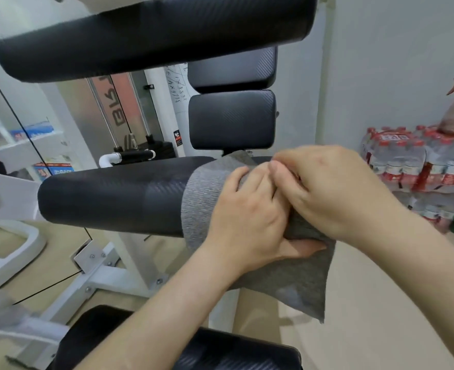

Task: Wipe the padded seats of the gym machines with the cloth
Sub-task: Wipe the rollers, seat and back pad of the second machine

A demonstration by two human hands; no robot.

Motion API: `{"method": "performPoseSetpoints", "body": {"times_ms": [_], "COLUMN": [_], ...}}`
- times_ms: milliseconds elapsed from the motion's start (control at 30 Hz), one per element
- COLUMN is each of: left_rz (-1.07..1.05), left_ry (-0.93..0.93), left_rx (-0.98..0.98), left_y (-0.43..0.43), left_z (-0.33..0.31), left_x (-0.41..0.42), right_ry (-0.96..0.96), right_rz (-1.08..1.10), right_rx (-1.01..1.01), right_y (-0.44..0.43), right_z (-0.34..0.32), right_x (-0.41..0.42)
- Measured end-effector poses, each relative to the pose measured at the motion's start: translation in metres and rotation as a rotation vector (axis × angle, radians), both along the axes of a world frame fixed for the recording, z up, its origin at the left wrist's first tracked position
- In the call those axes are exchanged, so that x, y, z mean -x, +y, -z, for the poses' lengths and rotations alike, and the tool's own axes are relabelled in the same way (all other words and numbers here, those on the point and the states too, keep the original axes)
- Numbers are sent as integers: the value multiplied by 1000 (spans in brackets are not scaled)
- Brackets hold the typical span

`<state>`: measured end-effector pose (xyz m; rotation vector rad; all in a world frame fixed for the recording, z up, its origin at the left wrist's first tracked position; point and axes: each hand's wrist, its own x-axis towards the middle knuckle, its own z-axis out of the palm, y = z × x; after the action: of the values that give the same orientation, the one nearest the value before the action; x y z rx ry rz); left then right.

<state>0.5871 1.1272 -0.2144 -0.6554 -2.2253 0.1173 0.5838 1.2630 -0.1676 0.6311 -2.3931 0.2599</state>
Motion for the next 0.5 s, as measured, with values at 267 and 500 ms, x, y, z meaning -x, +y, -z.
{"method": "performPoseSetpoints", "body": {"times_ms": [267, 500], "left_rz": [155, 124], "left_ry": [119, 122], "left_rx": [-106, -245], "left_y": [-63, -129], "left_z": [13, 17], "left_x": [17, 24], "right_ry": [2, 75], "right_rz": [16, -115], "right_rx": [-156, -84], "right_y": [-62, -136], "right_z": [13, 12], "right_x": [-3, 15]}}
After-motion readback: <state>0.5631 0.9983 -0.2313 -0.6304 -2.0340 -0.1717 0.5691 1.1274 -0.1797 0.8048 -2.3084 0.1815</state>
